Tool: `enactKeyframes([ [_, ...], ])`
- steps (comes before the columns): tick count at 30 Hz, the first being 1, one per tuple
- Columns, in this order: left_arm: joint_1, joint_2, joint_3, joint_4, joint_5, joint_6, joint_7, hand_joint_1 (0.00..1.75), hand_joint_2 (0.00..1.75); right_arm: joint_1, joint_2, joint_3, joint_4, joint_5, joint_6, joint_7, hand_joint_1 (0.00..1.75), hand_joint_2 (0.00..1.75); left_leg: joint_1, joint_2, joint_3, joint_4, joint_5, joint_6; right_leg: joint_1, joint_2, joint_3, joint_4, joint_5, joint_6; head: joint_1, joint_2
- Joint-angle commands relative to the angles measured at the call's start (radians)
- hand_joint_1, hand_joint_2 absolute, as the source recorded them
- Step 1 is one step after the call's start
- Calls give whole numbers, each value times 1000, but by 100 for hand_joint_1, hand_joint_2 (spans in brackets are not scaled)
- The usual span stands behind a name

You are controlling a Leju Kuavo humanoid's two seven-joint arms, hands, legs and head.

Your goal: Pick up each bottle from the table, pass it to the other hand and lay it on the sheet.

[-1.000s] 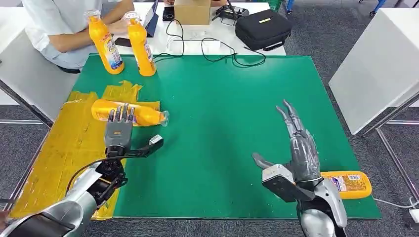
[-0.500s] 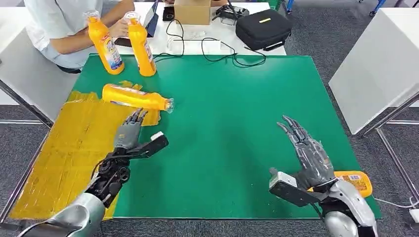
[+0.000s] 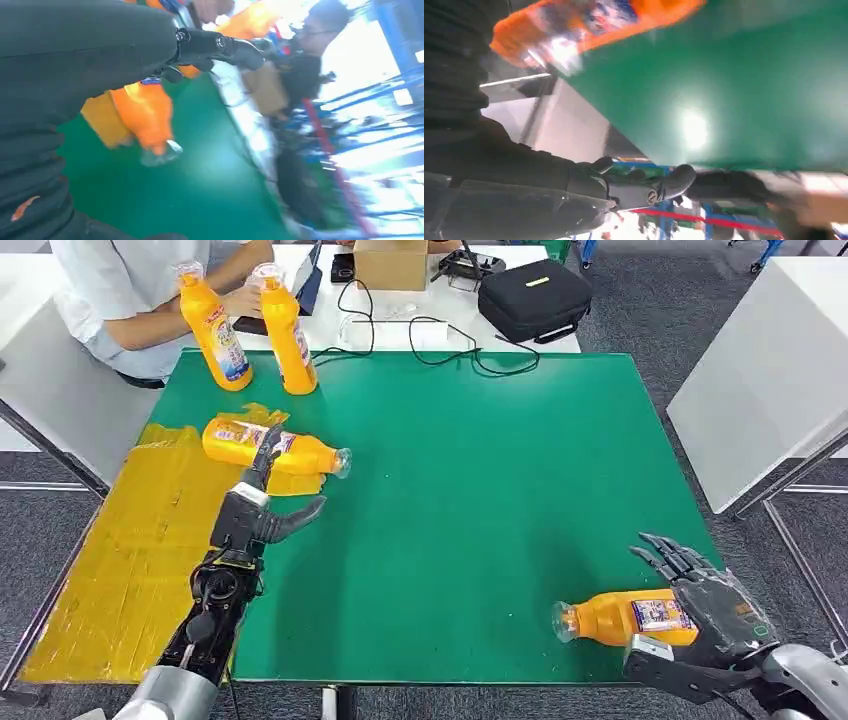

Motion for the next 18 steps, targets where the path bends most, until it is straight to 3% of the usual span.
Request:
enactKeyframes([
  [1, 93, 2, 35, -211, 184, -86, 4, 0, 175, -59, 11, -96, 239, 19, 35, 5, 0, 175, 1, 3, 4, -1, -2, 1, 1, 2, 4, -2, 0, -2, 1, 0],
  [2, 92, 1, 33, -204, 205, -104, -5, 0, 175, -73, 17, -100, 273, 27, 43, 5, 0, 175, 1, 5, 9, -1, -4, 1, 2, 3, 9, -4, -1, -3, 0, 0],
  [6, 75, -3, 16, -179, 212, -100, -19, 0, 175, -152, 21, -100, 398, 61, 44, 15, 0, 175, 0, 2, 5, -1, -1, 1, 1, 0, 6, -3, 0, -2, 0, 0],
  [9, 75, -2, 14, -179, 213, -101, -19, 0, 175, -159, 21, -98, 407, 64, 42, 13, 0, 175, 0, 2, 4, -1, -1, 1, 1, 0, 5, -2, 0, -2, 0, 0],
  [11, 75, -2, 14, -179, 213, -101, -19, 0, 175, -159, 21, -98, 407, 64, 42, 13, 0, 175, 1, 4, 12, -1, -4, 1, 2, 0, 13, -3, -3, -5, 0, 0],
  [12, 77, -1, 12, -180, 214, -101, -20, 0, 175, -163, 26, -97, 410, 66, 42, 15, 0, 175, 0, 1, 5, -1, -1, 1, 1, 0, 5, -2, -1, -2, 0, 0],
  [18, 118, -2, 8, -210, 302, -162, -38, 0, 175, -211, 23, -56, 543, 99, 32, 19, 0, 175, 1, 3, 10, -2, -3, 1, 2, 1, 11, -4, -2, -3, 0, 0],
])
